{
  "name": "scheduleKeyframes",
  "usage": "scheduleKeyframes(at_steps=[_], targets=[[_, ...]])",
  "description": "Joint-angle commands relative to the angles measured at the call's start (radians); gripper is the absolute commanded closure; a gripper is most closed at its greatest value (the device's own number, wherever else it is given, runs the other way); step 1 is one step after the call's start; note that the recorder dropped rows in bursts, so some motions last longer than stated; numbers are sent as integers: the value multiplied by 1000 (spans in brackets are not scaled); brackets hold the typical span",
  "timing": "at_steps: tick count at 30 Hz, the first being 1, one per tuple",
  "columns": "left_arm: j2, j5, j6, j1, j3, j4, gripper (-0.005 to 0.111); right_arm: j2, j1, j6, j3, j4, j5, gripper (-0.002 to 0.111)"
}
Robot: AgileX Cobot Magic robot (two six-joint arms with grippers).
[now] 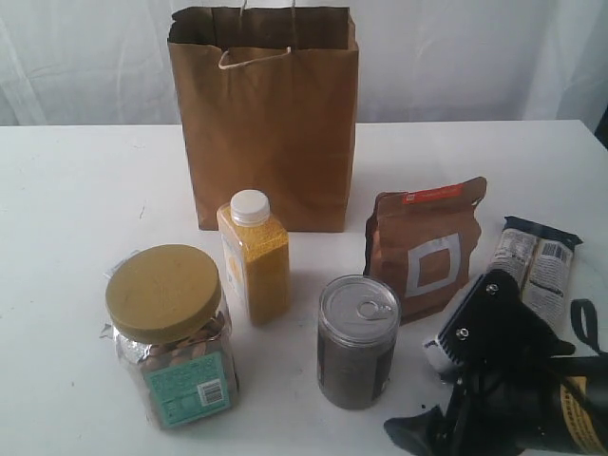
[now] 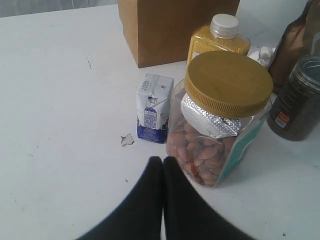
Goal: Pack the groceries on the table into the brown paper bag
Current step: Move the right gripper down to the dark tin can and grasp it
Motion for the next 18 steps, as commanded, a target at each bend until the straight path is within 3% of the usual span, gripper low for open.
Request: scheduleKeyframes(at_steps=[1, 6, 13, 16, 18], targets=[[-5, 5, -5, 5, 3, -7, 107, 53, 1, -16, 1, 69, 18, 3], [-5, 0, -5, 5, 7, -7, 107, 64, 1, -13, 1, 75, -66, 3], [-5, 0, -5, 5, 7, -7, 107, 64, 1, -15, 1, 289, -166, 3], [-5, 0, -5, 5, 7, -7, 107, 64, 1, -128, 1, 296, -90, 3], [-5, 0, -5, 5, 7, -7, 107, 67, 1, -303, 1, 352, -23, 3]])
